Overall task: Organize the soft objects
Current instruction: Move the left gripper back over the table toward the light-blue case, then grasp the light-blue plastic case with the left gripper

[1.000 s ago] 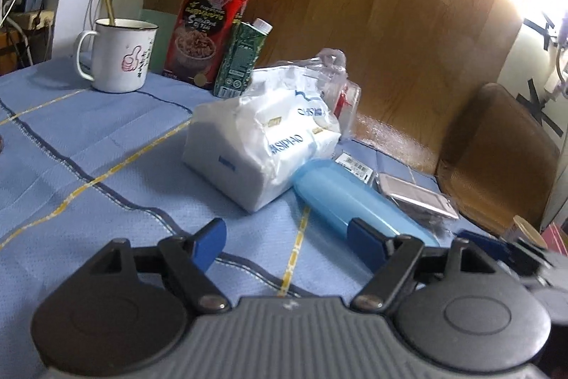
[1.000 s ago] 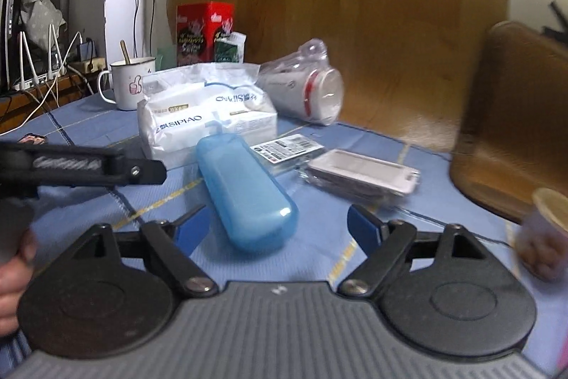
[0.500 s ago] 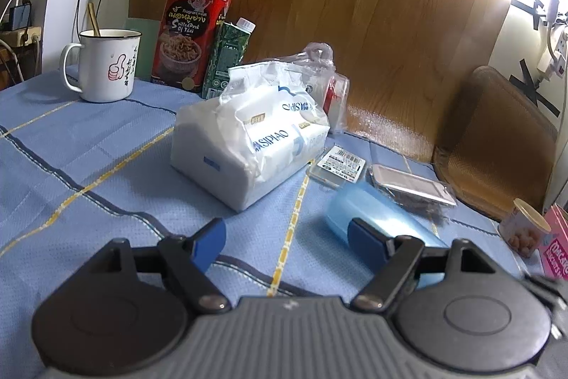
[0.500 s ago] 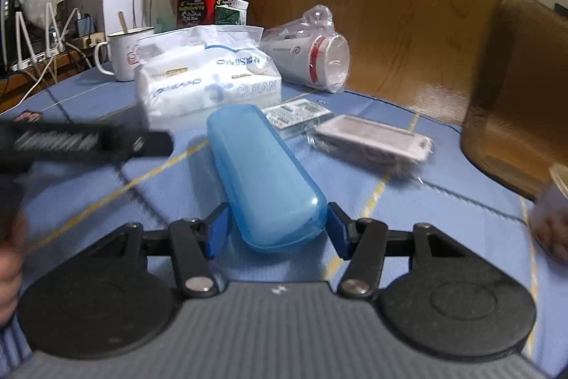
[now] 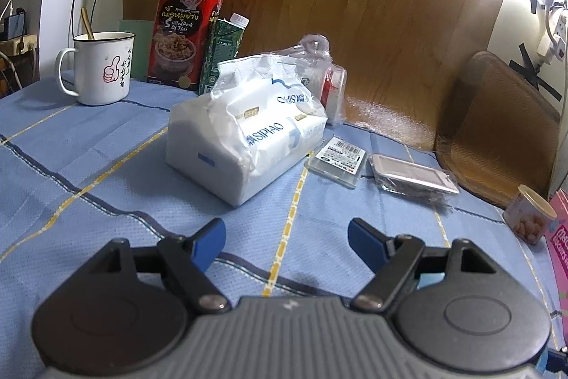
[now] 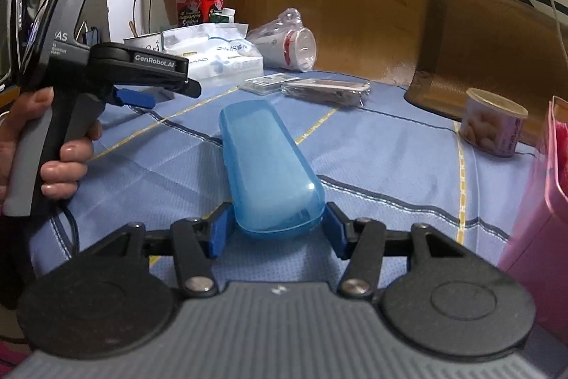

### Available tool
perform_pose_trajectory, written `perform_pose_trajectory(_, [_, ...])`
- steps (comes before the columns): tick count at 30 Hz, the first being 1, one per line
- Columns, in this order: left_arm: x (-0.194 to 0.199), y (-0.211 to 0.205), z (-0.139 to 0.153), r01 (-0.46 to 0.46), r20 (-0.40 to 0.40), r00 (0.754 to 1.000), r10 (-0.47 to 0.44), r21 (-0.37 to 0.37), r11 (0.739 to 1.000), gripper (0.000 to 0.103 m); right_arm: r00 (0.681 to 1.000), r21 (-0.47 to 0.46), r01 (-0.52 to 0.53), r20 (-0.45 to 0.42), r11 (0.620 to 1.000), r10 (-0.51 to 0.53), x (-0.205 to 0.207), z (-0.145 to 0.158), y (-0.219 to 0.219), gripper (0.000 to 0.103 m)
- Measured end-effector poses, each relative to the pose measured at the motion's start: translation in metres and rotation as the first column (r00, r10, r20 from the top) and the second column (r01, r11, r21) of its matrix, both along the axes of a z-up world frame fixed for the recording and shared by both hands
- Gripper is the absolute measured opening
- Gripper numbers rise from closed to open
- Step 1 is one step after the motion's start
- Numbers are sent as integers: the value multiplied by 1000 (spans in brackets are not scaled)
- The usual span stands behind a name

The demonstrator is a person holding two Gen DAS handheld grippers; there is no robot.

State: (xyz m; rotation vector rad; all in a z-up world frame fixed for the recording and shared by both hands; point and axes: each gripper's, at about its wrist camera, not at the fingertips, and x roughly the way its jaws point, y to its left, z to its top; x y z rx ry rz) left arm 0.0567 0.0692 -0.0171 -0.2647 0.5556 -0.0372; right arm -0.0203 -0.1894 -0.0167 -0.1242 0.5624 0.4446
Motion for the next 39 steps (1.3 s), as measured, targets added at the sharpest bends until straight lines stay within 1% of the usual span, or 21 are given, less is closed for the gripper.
perform_pose_trajectory(2, [0,0,0,0,1,1000,0,0,1000,78,1000,3,5,-2,1000,-5,3,0,1,63])
perform_pose_trajectory(4, [0,0,0,3,0,1000,-3,1,1000,80,1000,7,10,-1,1000,-10,1,-1,1,63])
perform_pose_trajectory(6, [-1,0,0,4,5,1000,-4,2,1000,85,1000,8,17,2,1000,-17,-1,-1,2,63])
perform_pose_trajectory(17, [0,-1,1,33,5,999,-33,4,999,85,999,17,33,3,999,-33,-3,-3,3,67])
perform_pose_trajectory(20, [0,-2,2,61,-8,998,-61,-7,998,85,999,19,34,2,999,-34,-3,-3,3,67])
perform_pose_trajectory(22, [-3,-2,2,86,-25,996,-87,-34,996,85,999,22,38,2,999,-38,-3,-3,4,67])
perform_pose_trajectory(25, [-13,-2,-1,146,-57,987,-153,-120,982,85,999,25,38,1,999,-38,-3,-2,4,67])
perform_pose_trajectory(26, [-17,-4,0,161,-55,984,-170,-135,978,85,999,26,37,0,999,-37,-3,-2,4,68])
perform_pose_trajectory(33, [-43,-24,17,271,-10,961,-277,-168,948,85,999,33,36,-1,999,-36,-4,-2,4,70])
perform_pose_trajectory(36, [-47,-33,20,316,-15,945,-326,-203,927,85,999,42,41,-2,998,-41,-4,-2,3,70])
perform_pose_trajectory(39, [-47,-44,18,340,-34,935,-354,-209,917,85,999,48,44,-2,998,-43,-4,-2,2,72])
